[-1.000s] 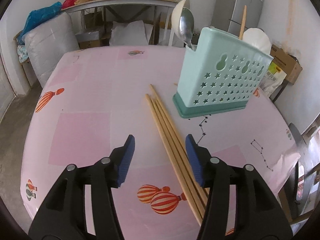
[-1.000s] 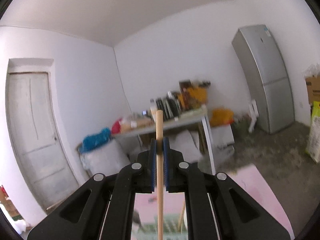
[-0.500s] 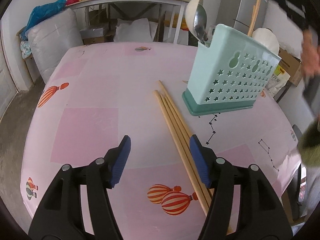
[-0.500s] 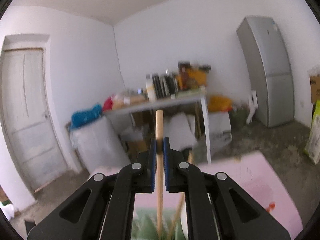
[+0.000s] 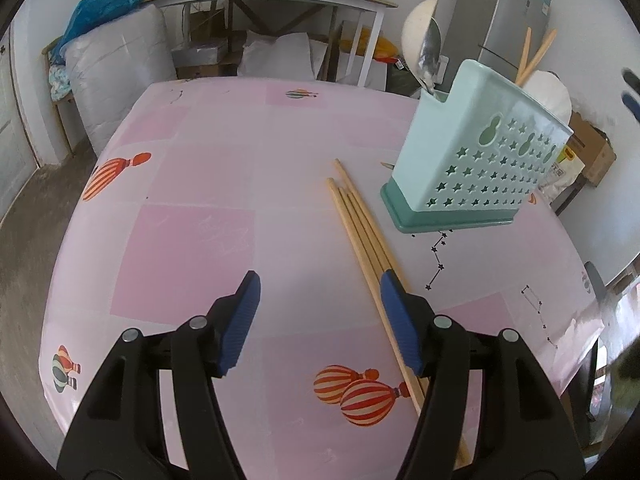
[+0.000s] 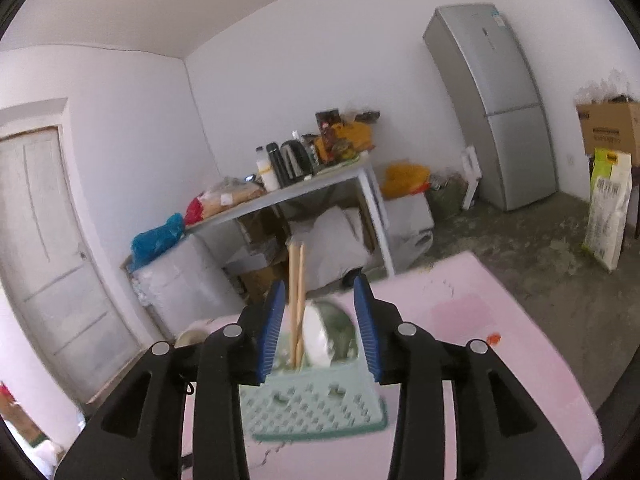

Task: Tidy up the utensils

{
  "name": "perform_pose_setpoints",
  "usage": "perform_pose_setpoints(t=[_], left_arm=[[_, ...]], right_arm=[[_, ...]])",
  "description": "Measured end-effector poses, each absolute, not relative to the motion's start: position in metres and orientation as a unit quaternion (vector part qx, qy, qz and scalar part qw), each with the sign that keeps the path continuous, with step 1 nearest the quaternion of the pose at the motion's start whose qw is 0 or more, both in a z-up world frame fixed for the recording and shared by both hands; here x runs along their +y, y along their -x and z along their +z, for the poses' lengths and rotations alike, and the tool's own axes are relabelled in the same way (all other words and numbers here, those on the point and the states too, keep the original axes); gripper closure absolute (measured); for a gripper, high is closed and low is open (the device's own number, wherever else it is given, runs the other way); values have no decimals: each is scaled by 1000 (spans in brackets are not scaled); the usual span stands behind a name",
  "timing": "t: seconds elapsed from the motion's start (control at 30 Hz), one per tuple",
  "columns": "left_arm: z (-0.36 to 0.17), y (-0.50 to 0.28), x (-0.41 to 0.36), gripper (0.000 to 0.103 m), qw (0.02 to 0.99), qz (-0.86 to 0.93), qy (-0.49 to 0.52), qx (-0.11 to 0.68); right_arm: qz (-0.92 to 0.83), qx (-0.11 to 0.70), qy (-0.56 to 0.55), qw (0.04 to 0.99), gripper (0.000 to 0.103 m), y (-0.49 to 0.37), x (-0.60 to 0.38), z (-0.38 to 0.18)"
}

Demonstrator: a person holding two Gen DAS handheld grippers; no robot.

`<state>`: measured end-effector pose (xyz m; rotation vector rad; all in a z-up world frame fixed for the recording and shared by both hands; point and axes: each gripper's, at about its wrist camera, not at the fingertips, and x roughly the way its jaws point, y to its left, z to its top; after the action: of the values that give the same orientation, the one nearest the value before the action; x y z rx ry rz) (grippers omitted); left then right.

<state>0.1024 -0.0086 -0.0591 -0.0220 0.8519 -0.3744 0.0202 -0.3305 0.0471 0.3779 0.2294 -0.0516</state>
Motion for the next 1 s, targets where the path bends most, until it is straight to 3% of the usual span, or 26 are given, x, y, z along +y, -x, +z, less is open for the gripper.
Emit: perform_pose_setpoints(t=[0.27,0.4,1.0], left_arm=[[-62,-97,-12,44,888,-193,10,417],[-65,-95,-23,44,884,-209,-12,417],[-77,-105,-28,44,890,-173,-66,416]], right_arm=[[36,341,-192,919,67,-37,-275,-60],[56,416,-206,884,67,-43,-253,-101],[78,427,-189,881,67,-54,-243,-94]])
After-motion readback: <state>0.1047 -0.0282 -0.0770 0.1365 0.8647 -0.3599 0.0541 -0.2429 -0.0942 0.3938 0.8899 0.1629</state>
